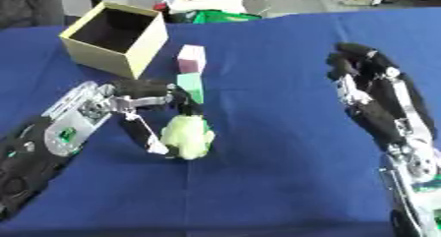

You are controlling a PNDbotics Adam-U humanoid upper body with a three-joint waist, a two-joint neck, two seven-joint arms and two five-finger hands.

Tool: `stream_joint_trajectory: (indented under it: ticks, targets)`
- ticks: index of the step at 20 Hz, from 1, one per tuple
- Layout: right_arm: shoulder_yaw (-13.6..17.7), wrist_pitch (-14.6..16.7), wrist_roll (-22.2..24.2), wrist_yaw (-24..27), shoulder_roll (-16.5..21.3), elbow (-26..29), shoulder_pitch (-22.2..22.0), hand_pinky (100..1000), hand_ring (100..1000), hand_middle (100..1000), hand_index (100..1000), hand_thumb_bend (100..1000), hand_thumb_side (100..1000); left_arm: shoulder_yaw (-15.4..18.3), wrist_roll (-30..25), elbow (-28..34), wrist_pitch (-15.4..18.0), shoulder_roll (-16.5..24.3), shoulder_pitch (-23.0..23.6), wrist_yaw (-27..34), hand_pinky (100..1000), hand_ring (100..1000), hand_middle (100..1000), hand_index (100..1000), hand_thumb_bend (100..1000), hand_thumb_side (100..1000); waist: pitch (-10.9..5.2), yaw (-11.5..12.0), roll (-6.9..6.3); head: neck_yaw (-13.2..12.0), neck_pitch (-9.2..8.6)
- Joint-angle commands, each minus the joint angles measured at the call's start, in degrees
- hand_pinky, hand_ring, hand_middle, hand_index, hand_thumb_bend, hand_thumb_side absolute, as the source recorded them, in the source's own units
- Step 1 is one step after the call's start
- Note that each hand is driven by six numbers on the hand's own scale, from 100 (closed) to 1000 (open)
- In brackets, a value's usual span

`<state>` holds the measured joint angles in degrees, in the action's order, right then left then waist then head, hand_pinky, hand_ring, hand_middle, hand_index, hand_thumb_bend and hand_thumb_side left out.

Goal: Pick up objects on the table and place them in the box.

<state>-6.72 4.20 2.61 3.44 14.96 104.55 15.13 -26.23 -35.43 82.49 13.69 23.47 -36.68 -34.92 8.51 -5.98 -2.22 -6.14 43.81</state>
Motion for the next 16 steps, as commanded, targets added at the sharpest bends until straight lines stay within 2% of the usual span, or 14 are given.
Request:
stream_joint_trajectory:
  ticks: [1,5,11,16]
  targets:
    - [0.2,0.1,0.1,-0.1,0.9,0.5,0.7,743,841,635,799,100,429,0.4,0.4,-0.7,0.3,0.1,-0.3,-1.0,680,671,636,849,494,245,-0.68,0.0,0.17,0.0,0.31]
    - [0.2,0.1,0.1,-0.1,0.9,0.5,0.7,743,841,635,799,100,429,0.1,-0.2,-1.7,0.9,-0.2,-0.2,-0.8,658,629,590,823,429,223,-0.69,0.0,0.09,0.0,0.31]
    - [0.2,0.1,0.0,-0.1,0.9,0.4,0.7,742,841,635,798,100,430,0.7,-0.3,-2.3,1.3,0.1,-0.1,-0.5,565,489,426,682,266,136,-0.65,0.0,0.02,0.0,0.31]
    - [0.4,0.1,-0.1,-0.1,0.9,0.4,0.5,742,841,635,798,100,430,4.1,1.6,2.0,1.2,2.2,-0.8,-0.4,570,474,403,660,246,125,-0.74,0.2,-0.01,0.2,0.31]
